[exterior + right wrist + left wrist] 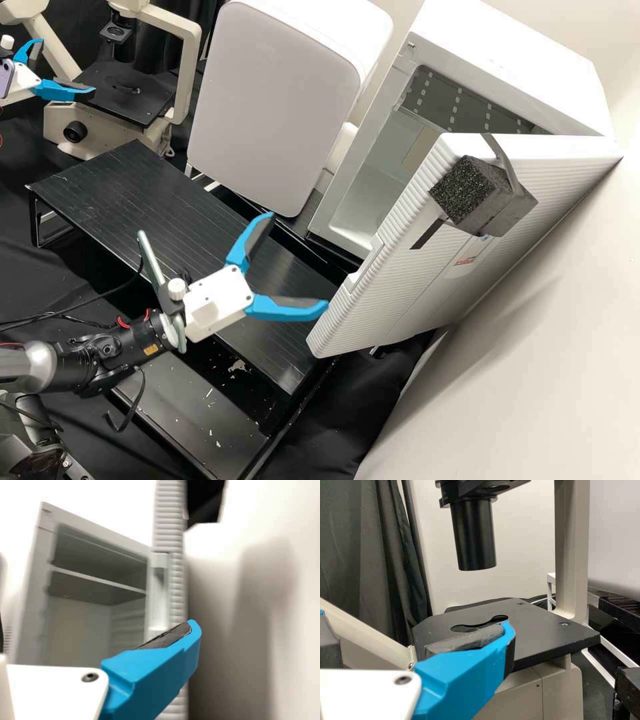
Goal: Close the incubator door
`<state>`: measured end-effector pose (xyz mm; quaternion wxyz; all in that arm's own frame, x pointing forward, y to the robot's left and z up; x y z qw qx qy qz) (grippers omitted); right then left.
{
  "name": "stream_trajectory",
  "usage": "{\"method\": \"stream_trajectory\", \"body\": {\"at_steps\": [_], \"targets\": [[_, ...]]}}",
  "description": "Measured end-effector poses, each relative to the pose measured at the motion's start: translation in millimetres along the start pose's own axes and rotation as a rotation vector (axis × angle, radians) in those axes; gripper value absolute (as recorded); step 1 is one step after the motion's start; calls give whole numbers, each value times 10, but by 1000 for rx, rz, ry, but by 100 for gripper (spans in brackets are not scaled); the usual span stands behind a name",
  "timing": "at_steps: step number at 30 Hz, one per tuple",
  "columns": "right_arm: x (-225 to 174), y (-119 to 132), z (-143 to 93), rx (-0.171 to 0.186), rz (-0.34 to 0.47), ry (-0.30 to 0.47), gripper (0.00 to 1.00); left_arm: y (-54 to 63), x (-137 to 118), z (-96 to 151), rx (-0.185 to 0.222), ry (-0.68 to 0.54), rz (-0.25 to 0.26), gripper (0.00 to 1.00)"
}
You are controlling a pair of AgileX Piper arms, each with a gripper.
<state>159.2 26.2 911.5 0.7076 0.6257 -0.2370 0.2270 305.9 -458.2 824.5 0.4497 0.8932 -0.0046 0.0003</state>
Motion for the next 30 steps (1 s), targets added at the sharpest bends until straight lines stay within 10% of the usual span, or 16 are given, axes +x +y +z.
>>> {"method": "stream_trajectory", "body": {"at_steps": [21,30], "targets": [[529,-412,577,-54,-110,-217,100,0,0,0,0,0,0,100],[525,-503,345,74,-173,-136,100,0,0,0,0,0,0,100]]}}
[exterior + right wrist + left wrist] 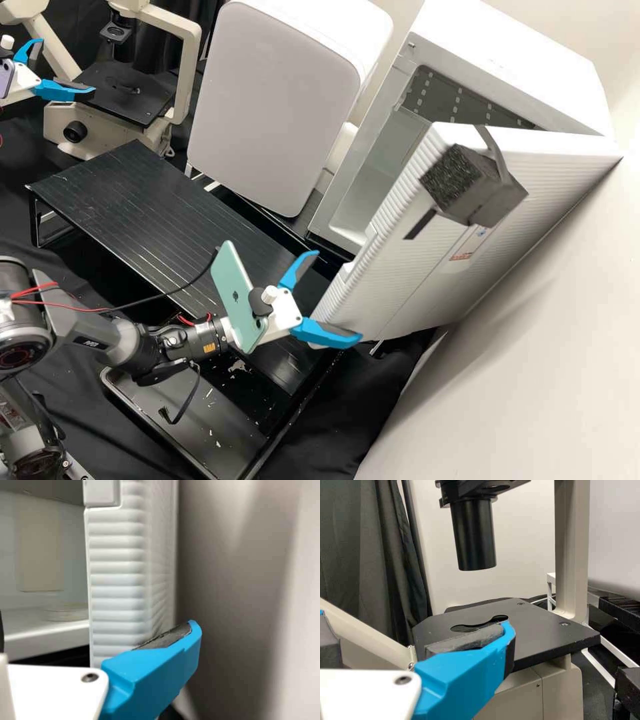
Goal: Close the incubator door
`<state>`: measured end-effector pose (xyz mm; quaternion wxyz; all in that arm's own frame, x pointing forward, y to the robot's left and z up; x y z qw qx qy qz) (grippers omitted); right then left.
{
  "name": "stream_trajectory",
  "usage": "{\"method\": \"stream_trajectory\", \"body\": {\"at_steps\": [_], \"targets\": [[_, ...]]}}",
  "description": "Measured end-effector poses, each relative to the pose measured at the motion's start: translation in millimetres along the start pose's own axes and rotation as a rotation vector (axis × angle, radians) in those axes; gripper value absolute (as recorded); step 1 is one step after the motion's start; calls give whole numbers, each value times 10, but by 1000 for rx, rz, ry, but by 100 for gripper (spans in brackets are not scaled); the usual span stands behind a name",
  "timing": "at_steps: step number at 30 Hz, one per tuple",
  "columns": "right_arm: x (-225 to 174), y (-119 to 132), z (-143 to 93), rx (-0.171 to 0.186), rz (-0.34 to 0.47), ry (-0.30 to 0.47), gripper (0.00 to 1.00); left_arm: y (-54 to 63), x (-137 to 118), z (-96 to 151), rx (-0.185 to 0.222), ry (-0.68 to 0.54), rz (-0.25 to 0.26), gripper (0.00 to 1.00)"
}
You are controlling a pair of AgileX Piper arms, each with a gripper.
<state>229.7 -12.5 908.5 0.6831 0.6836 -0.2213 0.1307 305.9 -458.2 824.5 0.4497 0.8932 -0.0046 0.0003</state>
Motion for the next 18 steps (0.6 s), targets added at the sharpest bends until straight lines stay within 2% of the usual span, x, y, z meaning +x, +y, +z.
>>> {"method": "stream_trajectory", "body": {"at_steps": [2,7,10,12,15,18], "targets": [[-15,-44,-90,28,-35,42,100,0,0,0,0,0,0,100],[-87,-194,-380,41,-131,192,100,0,0,0,0,0,0,100],[-131,-236,-504,50,-157,254,100,0,0,0,0,0,0,100],[-150,-245,-552,53,-154,273,100,0,0,0,0,0,0,100],[-179,-272,-573,55,-130,247,100,0,0,0,0,0,0,100],[-200,-302,-596,79,-123,229,100,0,0,0,0,0,0,100]]}}
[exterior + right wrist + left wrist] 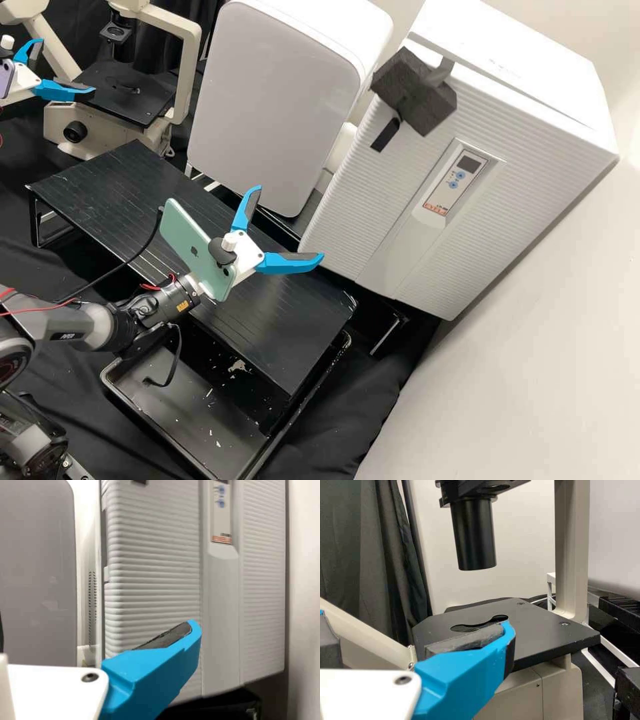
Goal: Close the incubator door
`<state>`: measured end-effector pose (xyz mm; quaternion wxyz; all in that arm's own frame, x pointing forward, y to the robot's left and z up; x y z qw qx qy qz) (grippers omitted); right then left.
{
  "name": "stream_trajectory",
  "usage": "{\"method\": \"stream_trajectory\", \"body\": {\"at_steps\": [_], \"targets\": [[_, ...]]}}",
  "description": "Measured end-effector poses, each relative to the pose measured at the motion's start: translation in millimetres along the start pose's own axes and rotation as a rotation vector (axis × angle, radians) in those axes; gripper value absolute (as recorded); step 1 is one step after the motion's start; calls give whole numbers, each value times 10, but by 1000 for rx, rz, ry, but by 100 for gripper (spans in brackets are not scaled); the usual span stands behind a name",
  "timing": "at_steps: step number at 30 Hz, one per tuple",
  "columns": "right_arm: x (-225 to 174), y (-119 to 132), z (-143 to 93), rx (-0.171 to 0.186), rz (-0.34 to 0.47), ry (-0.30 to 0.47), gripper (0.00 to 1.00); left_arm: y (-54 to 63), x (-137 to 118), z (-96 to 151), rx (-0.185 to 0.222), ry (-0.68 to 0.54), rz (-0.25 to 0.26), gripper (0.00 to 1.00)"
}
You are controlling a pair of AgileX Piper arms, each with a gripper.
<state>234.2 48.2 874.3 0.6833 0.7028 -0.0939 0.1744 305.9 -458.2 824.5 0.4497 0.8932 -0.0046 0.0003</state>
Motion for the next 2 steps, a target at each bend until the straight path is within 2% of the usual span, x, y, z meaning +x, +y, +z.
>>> {"method": "stream_trajectory", "body": {"at_steps": [2], "targets": [[-37,-20,22,31,-12,-8,100,0,0,0,0,0,0,100]]}}
